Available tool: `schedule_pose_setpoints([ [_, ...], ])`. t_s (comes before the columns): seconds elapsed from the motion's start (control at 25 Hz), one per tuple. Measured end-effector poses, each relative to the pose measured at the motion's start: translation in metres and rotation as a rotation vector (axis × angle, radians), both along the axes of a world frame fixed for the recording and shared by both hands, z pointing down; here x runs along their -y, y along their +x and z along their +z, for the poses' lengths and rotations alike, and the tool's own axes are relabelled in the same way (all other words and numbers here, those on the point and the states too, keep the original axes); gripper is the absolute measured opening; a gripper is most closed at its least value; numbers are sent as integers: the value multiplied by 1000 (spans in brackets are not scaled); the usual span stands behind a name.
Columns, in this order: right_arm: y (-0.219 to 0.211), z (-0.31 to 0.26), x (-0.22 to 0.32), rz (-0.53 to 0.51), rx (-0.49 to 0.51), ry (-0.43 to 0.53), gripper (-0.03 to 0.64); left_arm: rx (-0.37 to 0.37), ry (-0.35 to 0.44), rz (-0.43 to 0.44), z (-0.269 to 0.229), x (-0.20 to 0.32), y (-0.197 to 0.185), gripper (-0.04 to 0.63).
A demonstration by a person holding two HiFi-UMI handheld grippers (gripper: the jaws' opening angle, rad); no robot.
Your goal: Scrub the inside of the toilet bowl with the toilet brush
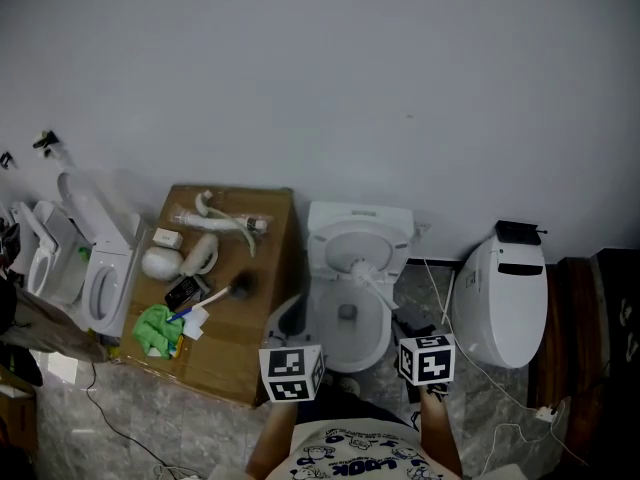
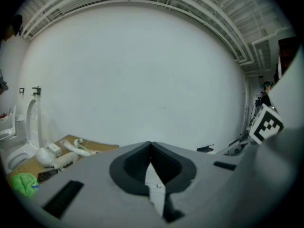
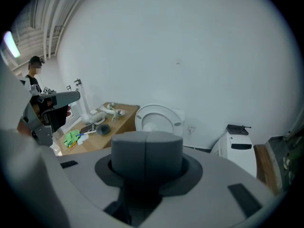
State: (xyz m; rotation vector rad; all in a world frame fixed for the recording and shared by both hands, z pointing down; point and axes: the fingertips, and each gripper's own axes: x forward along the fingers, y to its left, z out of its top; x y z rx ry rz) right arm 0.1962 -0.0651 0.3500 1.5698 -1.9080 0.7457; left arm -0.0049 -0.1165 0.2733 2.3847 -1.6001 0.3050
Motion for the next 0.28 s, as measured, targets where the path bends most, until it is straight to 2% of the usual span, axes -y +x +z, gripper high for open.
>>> schedule_pose_setpoints([
  [0.28,0,1,1,2,-1,4,163,3,9,0,0,2,-2,2],
])
